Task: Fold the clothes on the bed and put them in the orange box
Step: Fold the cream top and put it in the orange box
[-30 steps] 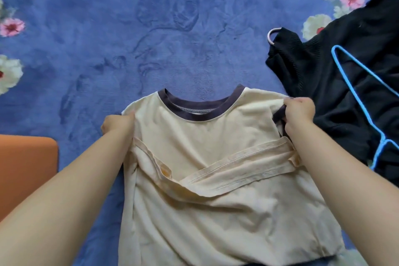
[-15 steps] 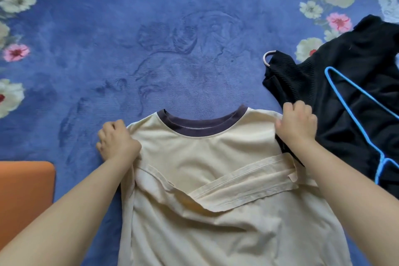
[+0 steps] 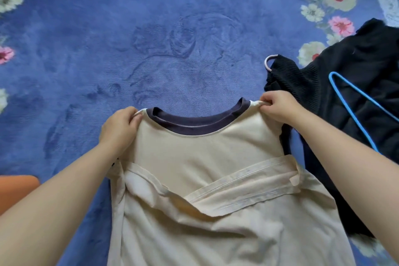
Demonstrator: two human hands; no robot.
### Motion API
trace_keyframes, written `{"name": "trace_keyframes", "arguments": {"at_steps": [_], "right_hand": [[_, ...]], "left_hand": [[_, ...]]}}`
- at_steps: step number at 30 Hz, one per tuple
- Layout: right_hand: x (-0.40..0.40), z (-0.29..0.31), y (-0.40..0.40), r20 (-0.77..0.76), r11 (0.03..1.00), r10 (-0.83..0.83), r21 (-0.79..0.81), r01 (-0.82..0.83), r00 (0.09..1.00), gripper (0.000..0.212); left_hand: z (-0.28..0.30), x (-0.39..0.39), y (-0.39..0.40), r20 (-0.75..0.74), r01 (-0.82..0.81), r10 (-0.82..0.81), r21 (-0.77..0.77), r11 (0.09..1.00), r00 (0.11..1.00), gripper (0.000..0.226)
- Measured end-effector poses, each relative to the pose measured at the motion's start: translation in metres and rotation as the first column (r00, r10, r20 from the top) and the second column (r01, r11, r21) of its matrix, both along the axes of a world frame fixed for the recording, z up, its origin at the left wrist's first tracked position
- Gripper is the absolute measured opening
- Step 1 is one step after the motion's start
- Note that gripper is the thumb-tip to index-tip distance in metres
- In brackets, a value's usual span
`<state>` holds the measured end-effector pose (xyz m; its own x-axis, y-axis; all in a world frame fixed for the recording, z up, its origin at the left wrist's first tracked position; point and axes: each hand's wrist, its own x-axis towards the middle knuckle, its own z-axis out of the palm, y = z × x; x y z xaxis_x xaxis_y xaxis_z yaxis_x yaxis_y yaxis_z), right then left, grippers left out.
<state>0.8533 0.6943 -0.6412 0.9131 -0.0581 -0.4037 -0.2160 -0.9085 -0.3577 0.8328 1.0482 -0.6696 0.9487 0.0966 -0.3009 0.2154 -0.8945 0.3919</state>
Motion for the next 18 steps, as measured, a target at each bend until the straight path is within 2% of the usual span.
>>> {"name": "trace_keyframes", "arguments": {"at_steps": [4, 6, 7, 9, 10, 12, 15, 16, 18], "right_hand": [[0.000, -0.021, 0.006, 0.071, 0.968, 0.020, -0.252, -0.001, 0.997, 0.027], [-0.007, -0.027, 0.013, 0.115, 0.954, 0.039, -0.300, -0.003, 0.993, 0.034], [-0.014, -0.029, 0.015, 0.168, 0.959, 0.049, -0.284, 0.001, 0.985, 0.036], [-0.030, -0.029, 0.014, 0.323, 0.974, 0.129, -0.219, -0.059, 0.938, 0.040], [-0.039, -0.028, 0.012, 0.388, 0.972, 0.206, -0.185, -0.143, 0.898, 0.042], [-0.060, -0.023, 0.005, 0.423, 0.922, 0.384, -0.124, -0.367, 0.821, 0.041], [-0.095, -0.013, -0.008, 0.302, 0.814, 0.560, -0.028, -0.580, 0.772, 0.053], [-0.104, -0.008, -0.011, 0.177, 0.785, 0.615, -0.047, -0.617, 0.769, 0.061], [-0.118, 0.002, -0.019, -0.203, 0.735, 0.637, -0.134, -0.665, 0.744, 0.065]], "left_hand": [[-0.011, 0.003, -0.006, -0.003, -0.035, 0.036, 0.177, 0.984, 0.999, 0.024], [-0.010, -0.006, -0.012, 0.077, -0.015, 0.000, 0.191, 0.981, 0.997, 0.026], [-0.009, -0.013, -0.013, 0.161, 0.064, -0.091, 0.163, 0.985, 0.983, 0.027], [-0.007, -0.028, -0.009, 0.306, 0.318, -0.339, 0.120, 0.941, 0.890, 0.030], [-0.004, -0.034, -0.004, 0.280, 0.433, -0.439, 0.086, 0.897, 0.854, 0.037], [0.005, -0.049, 0.006, 0.088, 0.515, -0.510, -0.043, 0.856, 0.855, 0.060], [0.002, -0.069, 0.025, -0.040, 0.562, -0.564, -0.046, 0.826, 0.825, 0.074], [0.002, -0.073, 0.031, -0.080, 0.558, -0.562, -0.062, 0.827, 0.823, 0.075], [0.001, -0.076, 0.041, -0.194, 0.579, -0.587, -0.100, 0.809, 0.786, 0.068]]}}
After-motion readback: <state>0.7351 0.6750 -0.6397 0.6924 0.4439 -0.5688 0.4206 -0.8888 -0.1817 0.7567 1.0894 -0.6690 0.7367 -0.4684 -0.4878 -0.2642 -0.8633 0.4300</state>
